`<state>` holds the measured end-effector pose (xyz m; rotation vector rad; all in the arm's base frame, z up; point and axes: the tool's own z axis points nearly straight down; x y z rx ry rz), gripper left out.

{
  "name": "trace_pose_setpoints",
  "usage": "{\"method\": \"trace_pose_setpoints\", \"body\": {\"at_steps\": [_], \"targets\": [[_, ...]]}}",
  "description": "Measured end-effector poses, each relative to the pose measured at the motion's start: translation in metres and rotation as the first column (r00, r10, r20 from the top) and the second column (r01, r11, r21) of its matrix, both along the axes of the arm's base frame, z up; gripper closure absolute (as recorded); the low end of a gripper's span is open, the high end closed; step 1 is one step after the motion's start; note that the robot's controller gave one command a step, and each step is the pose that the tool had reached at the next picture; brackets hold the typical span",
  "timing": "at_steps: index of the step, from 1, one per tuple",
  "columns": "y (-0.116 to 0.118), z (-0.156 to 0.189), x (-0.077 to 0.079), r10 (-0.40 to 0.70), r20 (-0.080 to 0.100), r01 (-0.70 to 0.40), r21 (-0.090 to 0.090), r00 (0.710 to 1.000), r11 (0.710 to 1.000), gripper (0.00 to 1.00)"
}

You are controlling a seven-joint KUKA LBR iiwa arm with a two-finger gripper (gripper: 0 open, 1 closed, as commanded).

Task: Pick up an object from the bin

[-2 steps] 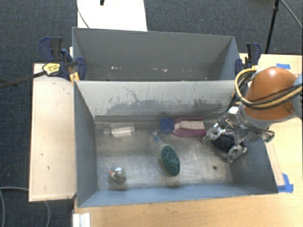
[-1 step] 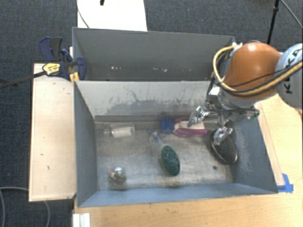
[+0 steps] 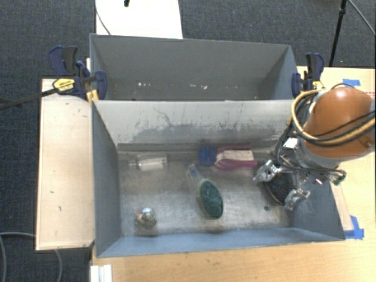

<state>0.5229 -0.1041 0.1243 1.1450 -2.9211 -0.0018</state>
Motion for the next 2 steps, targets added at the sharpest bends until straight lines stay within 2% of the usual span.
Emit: {"method": "trace_pose_setpoints", "body": {"at_steps": [1, 2], "targets": [[-0.0391, -0.0327, 0.0349, 0.077, 0.005, -0.077, 0.014, 0.997, 0.997, 0.0], [-0.0415, -0.0324, 0.0341, 0.08, 0.006, -0.08, 0.006, 0.997, 0.997, 1.0]]}}
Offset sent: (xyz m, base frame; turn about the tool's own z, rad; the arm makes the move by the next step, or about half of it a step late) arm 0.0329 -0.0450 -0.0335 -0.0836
